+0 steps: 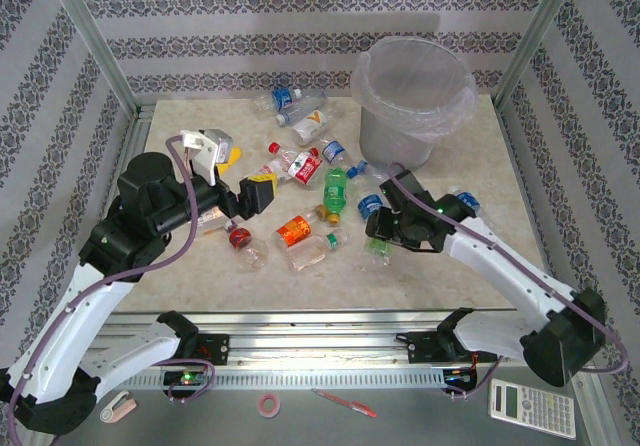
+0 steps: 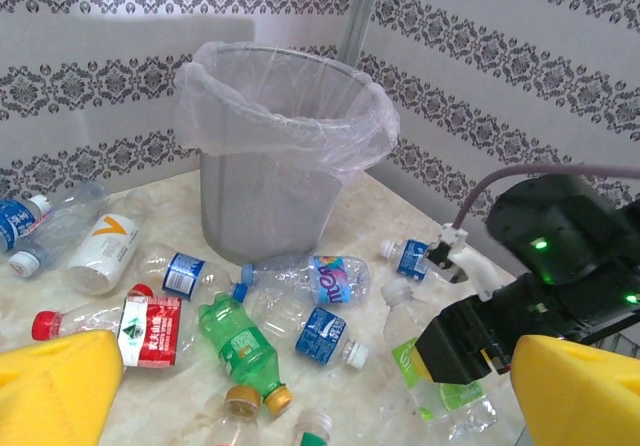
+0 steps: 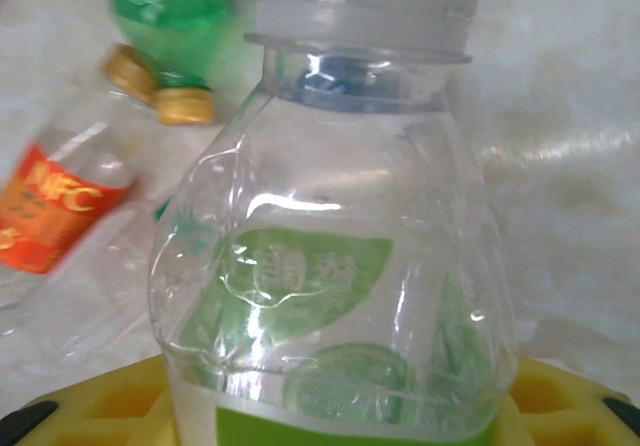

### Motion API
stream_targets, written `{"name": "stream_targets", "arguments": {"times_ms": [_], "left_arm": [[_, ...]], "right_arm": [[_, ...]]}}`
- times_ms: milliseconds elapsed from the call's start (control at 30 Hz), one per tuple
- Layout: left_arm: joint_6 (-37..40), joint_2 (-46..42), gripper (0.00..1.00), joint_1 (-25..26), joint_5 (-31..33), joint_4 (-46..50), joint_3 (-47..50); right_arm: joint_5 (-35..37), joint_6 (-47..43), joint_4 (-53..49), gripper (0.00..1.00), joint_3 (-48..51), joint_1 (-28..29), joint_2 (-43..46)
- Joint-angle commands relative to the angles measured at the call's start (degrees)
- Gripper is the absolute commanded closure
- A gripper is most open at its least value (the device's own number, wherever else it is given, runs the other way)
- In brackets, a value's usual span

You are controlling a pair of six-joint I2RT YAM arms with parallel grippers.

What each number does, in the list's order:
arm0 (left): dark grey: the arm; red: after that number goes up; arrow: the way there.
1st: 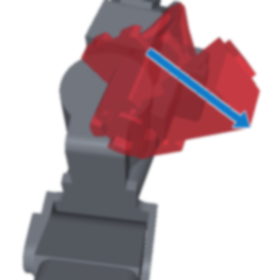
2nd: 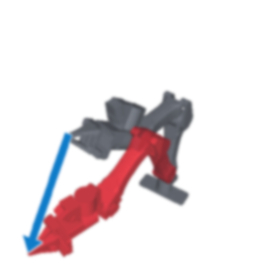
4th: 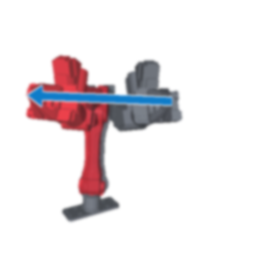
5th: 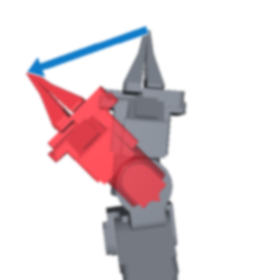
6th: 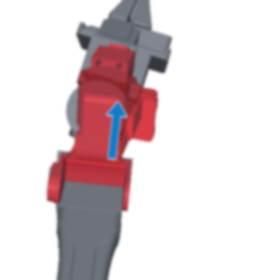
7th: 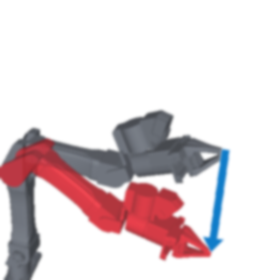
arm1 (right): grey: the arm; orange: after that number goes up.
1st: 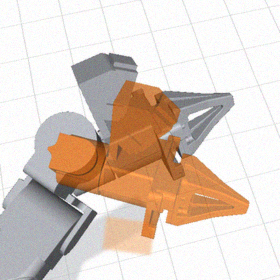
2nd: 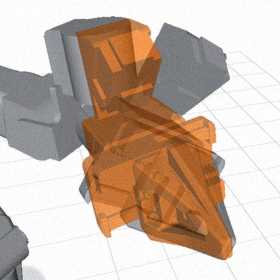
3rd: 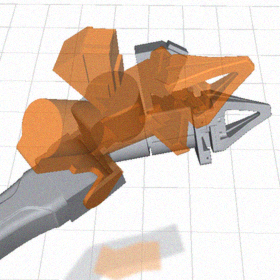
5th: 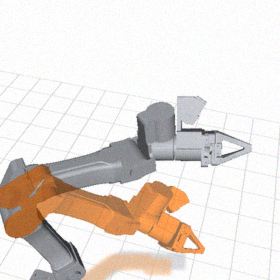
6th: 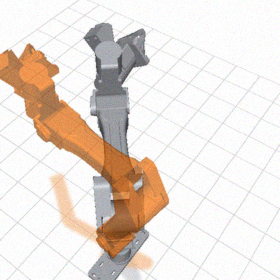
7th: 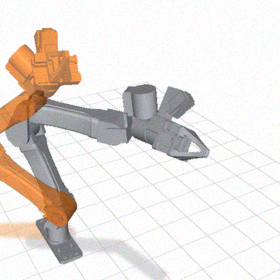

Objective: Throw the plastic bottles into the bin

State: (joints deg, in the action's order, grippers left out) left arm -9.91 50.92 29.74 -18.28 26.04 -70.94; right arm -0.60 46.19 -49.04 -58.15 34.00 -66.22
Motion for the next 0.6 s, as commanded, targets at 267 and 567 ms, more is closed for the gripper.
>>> {"name": "stream_targets", "arguments": {"times_ms": [267, 567], "left_arm": [[-1.69, 2.53, 0.0, 1.29, 7.37, 0.34, -5.14], [-1.19, 3.81, 0.0, 2.08, 9.96, -1.38, -5.75]], "right_arm": [[-2.71, -18.97, 1.88, 0.57, -19.33, -3.41, 1.77], [-4.63, -25.09, 13.52, 0.59, -32.75, -8.37, -0.23]]}}
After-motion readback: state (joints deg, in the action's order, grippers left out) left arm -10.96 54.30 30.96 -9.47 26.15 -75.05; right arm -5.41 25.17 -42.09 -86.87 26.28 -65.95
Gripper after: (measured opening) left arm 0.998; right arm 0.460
